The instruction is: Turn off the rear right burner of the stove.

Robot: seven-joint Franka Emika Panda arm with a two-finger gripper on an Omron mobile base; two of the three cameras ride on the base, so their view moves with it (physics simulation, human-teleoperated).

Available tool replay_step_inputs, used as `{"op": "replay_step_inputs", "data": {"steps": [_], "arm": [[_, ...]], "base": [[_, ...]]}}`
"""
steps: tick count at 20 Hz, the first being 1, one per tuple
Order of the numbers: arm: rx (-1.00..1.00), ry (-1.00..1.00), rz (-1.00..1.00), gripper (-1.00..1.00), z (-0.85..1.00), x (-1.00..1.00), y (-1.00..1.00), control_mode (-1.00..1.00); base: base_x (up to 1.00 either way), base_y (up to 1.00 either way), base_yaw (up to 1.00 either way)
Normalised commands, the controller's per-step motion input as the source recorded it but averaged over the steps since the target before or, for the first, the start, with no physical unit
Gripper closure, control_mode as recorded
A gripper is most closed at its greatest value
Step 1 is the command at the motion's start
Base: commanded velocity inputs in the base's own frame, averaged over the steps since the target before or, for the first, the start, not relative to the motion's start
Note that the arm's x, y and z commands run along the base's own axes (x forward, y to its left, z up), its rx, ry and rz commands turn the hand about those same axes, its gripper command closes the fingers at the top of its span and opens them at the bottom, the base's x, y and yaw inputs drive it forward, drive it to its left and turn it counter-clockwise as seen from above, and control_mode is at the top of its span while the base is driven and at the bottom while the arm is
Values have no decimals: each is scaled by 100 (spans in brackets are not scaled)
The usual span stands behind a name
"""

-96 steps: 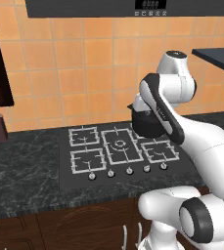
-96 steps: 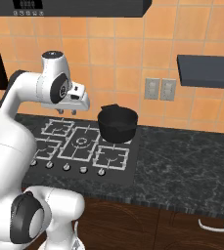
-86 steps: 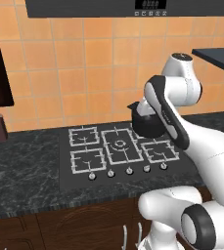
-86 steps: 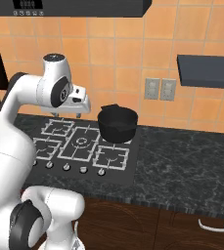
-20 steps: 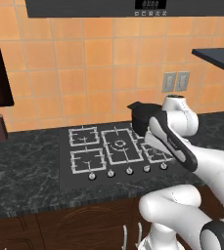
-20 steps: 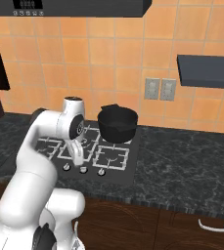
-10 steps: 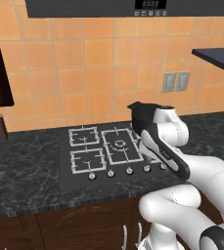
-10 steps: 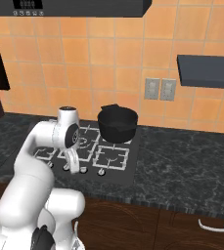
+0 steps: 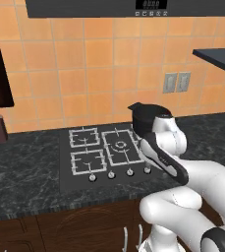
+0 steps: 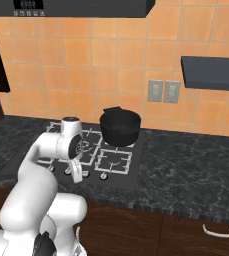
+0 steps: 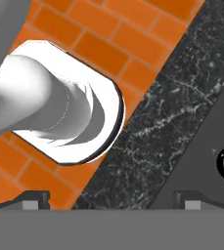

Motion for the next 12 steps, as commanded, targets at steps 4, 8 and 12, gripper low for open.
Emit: {"op": "replay_step_inputs", "data": {"steps": [4,8,12], "arm": [[0,0,-4,-100,-2,29,-7,-100],[0,0,0,-100,-12,18,-13,-100],[0,0,0,-100,-21,5,-7,-100]], "base": [[0,0,0],[0,0,0],[0,0,0]]}}
